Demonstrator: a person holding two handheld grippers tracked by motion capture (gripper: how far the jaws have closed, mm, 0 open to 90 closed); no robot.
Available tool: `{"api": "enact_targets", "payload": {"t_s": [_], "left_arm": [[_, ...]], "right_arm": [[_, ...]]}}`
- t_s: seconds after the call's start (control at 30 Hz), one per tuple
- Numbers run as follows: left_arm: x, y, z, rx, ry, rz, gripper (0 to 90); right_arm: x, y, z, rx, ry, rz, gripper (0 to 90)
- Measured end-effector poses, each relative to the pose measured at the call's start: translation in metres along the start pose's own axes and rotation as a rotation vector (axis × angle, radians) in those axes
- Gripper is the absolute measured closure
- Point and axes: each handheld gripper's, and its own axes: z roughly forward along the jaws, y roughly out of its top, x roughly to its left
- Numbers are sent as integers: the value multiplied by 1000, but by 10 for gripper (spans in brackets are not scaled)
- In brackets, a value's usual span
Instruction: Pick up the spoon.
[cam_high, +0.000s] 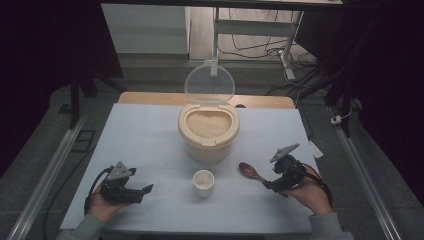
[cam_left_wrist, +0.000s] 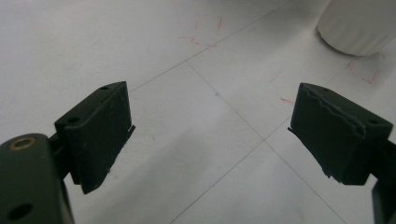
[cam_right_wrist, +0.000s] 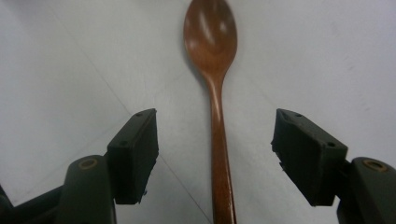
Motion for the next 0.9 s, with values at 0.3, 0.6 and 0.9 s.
{"api": "enact_targets", "payload": {"t_s": [0.3,0.6,0.9], "left_arm": [[1,-2,0,1,4,-5,124],[1,-3,1,10,4,1,123],[4,-3,1,13,12,4,123]], "right_arm": [[-9,-9,19,71,-7,16,416],[-10,-11,26,96,-20,3,519],[-9,-6,34,131,10,-32,714]]}}
